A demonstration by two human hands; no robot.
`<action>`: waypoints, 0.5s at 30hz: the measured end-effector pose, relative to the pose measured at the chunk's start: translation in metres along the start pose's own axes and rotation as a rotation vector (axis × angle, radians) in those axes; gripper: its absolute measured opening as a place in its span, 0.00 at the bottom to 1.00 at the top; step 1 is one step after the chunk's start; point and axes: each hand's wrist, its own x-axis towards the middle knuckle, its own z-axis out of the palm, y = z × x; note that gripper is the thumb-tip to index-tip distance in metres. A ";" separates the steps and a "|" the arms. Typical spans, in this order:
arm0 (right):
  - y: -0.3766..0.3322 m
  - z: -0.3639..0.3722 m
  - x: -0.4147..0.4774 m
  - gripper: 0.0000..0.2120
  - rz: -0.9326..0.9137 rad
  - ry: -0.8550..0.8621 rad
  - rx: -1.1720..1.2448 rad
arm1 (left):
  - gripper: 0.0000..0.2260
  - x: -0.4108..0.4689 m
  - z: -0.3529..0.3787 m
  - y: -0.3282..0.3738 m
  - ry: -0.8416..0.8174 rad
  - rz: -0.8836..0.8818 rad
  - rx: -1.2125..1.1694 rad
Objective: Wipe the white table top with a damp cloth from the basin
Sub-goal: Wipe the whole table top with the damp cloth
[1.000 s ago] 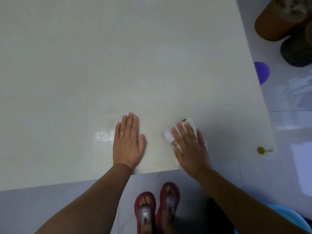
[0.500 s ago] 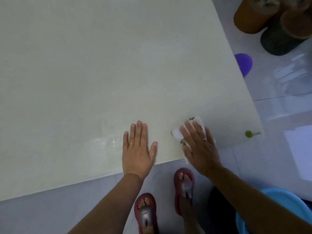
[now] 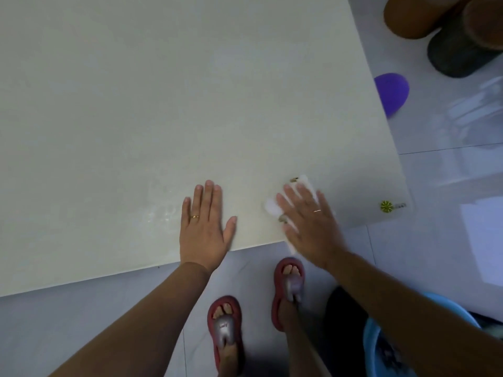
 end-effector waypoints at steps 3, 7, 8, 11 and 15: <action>0.052 -0.007 -0.006 0.29 0.252 -0.049 0.037 | 0.31 0.000 -0.004 0.005 0.017 -0.027 -0.020; 0.001 -0.005 0.017 0.30 0.679 -0.011 0.090 | 0.30 0.015 -0.008 0.033 0.064 -0.096 -0.078; -0.018 -0.004 0.023 0.29 0.644 -0.022 0.092 | 0.30 0.022 -0.009 0.042 0.068 -0.093 -0.087; -0.035 -0.004 0.023 0.29 0.256 -0.042 0.067 | 0.29 0.050 -0.009 0.063 0.083 -0.063 -0.093; 0.037 -0.010 0.031 0.27 -0.154 -0.033 -0.018 | 0.29 0.081 -0.007 0.063 0.089 -0.068 -0.058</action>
